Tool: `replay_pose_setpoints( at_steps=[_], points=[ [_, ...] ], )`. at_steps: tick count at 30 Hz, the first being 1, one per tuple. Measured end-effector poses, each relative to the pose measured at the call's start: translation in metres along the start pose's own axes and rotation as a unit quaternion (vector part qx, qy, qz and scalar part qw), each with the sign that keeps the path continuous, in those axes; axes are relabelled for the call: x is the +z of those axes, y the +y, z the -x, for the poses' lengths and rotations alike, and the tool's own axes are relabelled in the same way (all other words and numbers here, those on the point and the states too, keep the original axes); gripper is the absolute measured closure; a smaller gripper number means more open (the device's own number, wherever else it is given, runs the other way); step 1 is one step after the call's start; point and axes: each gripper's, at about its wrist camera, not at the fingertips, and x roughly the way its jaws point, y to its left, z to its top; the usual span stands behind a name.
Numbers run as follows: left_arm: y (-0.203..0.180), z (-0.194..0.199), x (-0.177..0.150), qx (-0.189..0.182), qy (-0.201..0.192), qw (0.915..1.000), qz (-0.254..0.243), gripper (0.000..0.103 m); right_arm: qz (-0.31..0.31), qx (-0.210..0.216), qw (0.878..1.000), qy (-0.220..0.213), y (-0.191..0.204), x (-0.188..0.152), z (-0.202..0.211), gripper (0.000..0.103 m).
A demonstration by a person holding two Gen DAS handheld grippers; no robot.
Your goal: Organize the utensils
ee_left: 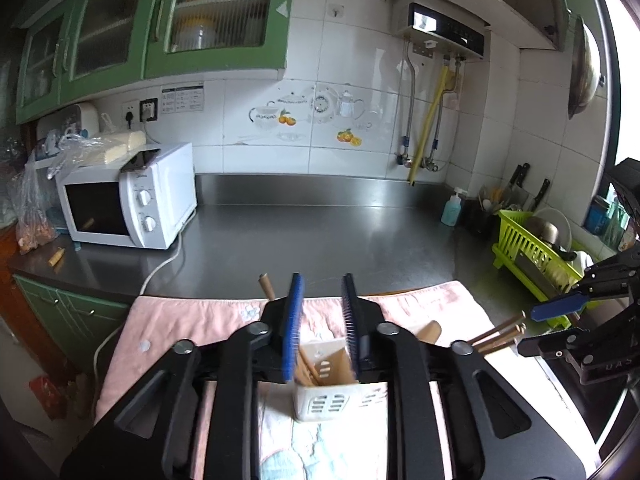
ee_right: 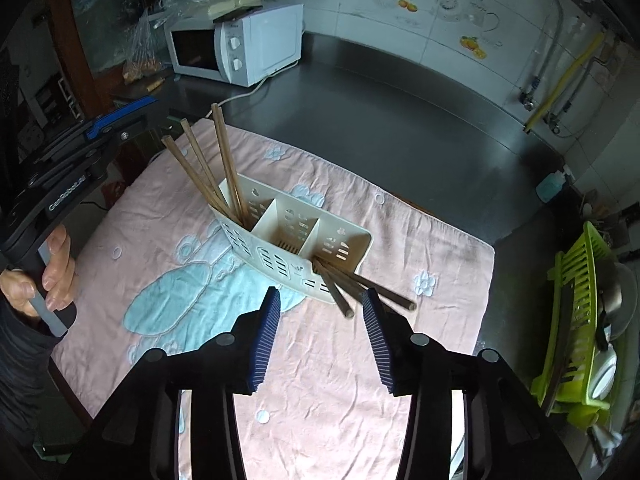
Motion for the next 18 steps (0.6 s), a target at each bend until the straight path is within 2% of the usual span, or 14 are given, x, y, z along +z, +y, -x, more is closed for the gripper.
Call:
replay_pose_setpoints(
  at_steps=[2,4,6,8,10,12,18],
  points=[
    [0.000,0.016,-0.006,0.005,-0.009,0.9999,-0.002,0.057,-0.007,-0.003,1.000,-0.015,0.003,-0.013,0.008,0.055],
    [-0.001,0.030,-0.012,0.012,-0.015,0.9998,-0.010,0.054,-0.014,-0.001,0.999,-0.029,0.007,-0.026,0.014,0.053],
    [-0.003,0.046,-0.021,0.015,-0.022,0.9996,-0.011,0.042,-0.022,0.004,0.999,-0.043,0.011,-0.039,0.020,0.052],
    [-0.004,0.062,-0.032,0.017,-0.027,0.9994,-0.013,0.036,-0.037,0.014,0.998,-0.057,0.014,-0.052,0.024,0.052],
    [-0.005,0.075,-0.042,0.019,-0.028,0.9993,-0.017,0.030,-0.047,0.027,0.996,-0.071,0.019,-0.067,0.026,0.046],
    [-0.005,0.087,-0.053,0.021,-0.030,0.9992,-0.017,0.021,-0.054,0.018,0.994,-0.090,0.027,-0.082,0.028,0.042],
    [-0.006,0.122,-0.091,0.026,-0.028,0.9990,-0.022,0.005,-0.077,0.047,0.988,-0.126,0.055,-0.130,0.018,0.034]
  ],
)
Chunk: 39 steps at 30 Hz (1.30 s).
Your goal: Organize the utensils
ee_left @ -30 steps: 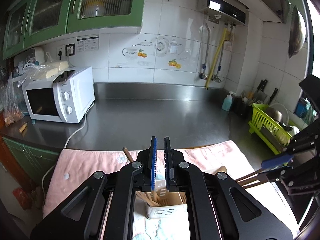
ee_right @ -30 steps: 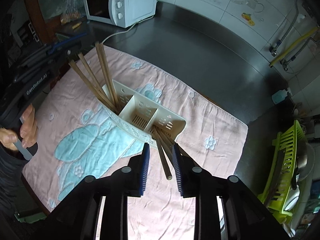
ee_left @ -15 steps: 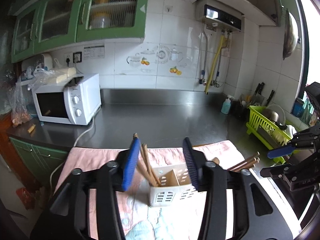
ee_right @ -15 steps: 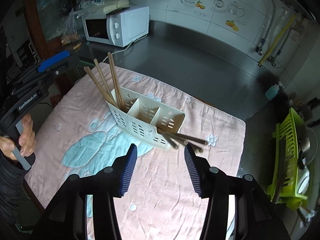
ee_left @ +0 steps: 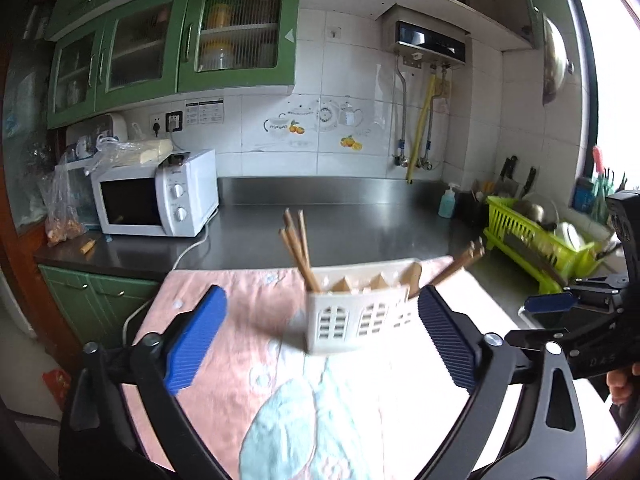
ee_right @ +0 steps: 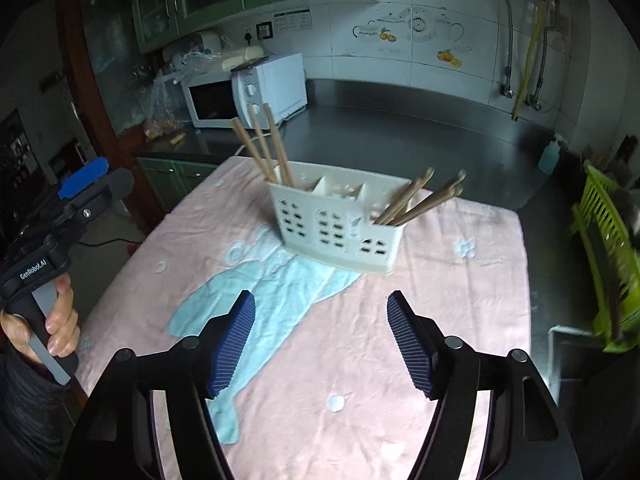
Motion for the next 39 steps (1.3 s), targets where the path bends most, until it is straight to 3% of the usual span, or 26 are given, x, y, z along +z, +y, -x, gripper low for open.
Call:
replay_pose_setpoints(
  at_steps=[8,16,20,39],
  points=[
    [0.006,0.028,-0.048,0.010,0.023,0.9996,0.015,0.005,-0.001,-0.011,0.999,-0.033,0.026,-0.059,-0.004,0.024],
    [0.017,0.042,-0.088,0.045,0.034,0.9983,0.015,0.005,-0.036,-0.028,0.997,-0.064,0.033,-0.098,0.003,0.017],
    [0.021,0.049,-0.100,0.040,0.039,0.9982,0.020,0.005,-0.035,-0.045,0.996,-0.073,0.037,-0.109,0.007,0.016],
    [0.012,0.063,-0.133,0.032,0.055,0.9980,0.003,0.005,-0.063,-0.037,0.995,-0.074,0.040,-0.136,0.002,0.014]
  ],
)
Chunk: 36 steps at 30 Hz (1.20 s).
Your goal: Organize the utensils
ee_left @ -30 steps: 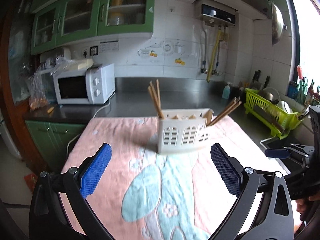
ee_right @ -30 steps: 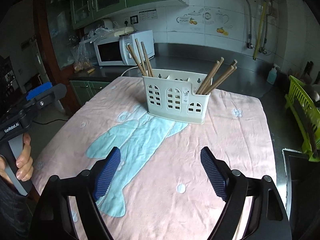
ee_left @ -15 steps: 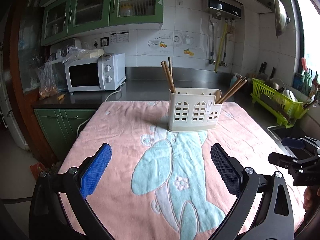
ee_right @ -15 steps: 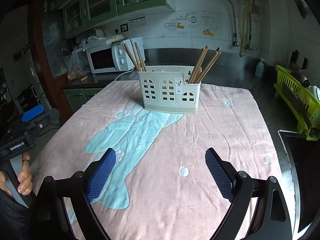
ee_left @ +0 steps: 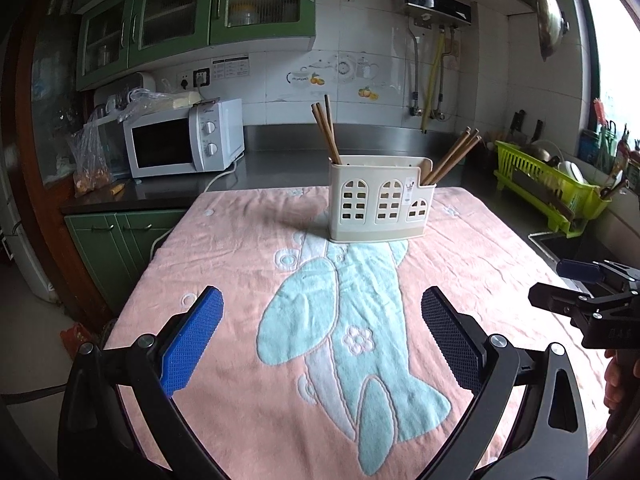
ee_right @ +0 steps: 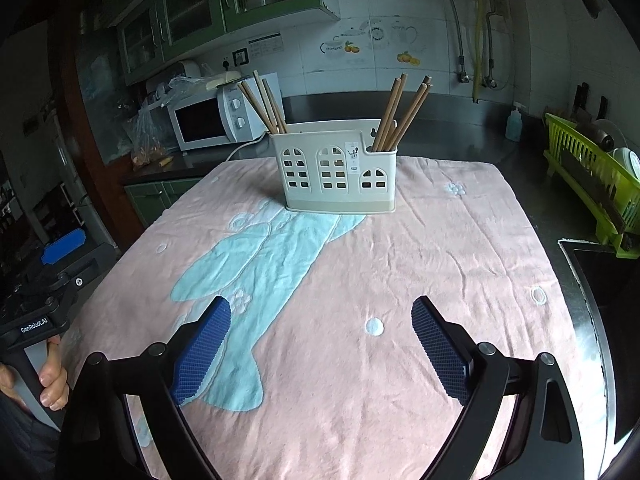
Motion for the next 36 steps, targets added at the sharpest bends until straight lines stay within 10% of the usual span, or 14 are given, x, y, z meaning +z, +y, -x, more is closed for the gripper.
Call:
replay_pose_setpoints(
  at_steps=[36],
  points=[
    [0.009,-0.007,-0.014,0.014,0.026,0.9995,0.009,0.005,0.014,-0.006,1.000,0.005,0.005,-0.003,-0.003,0.013]
  ],
)
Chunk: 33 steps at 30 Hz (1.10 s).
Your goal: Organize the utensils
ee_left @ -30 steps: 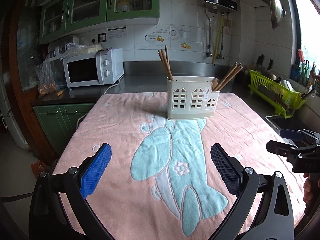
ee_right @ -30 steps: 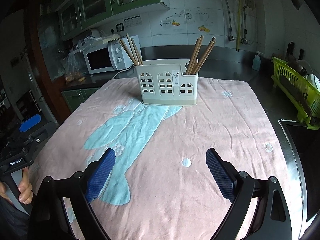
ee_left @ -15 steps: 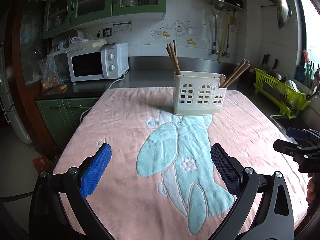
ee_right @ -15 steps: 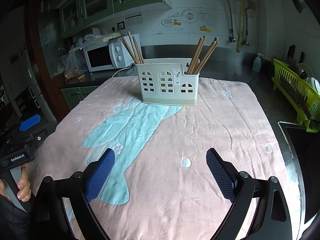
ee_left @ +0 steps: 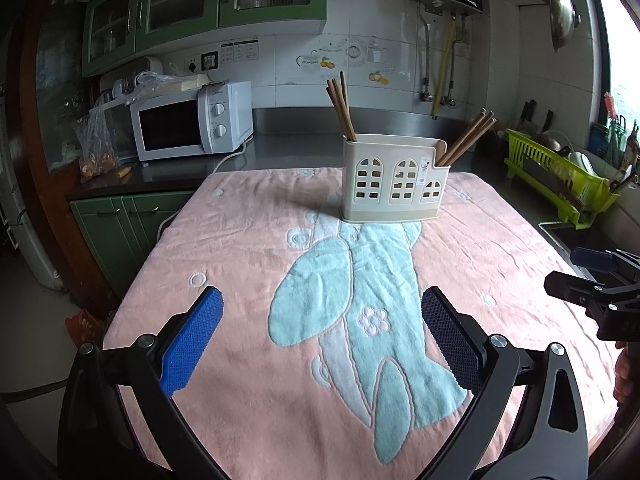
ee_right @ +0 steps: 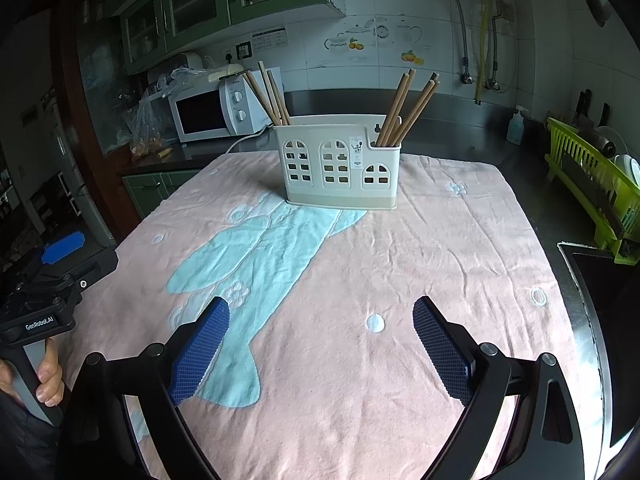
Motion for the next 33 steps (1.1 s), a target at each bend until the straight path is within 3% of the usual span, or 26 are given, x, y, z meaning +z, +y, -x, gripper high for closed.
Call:
replay_pose_setpoints(
  at_steps=[33],
  points=[
    [-0.0008,0.0013,-0.0030,0.004,0.004,1.0000,-0.001,0.005,-0.001,0.005,1.000,0.003,0.0023,-0.0041,-0.0036,0.013]
  ],
)
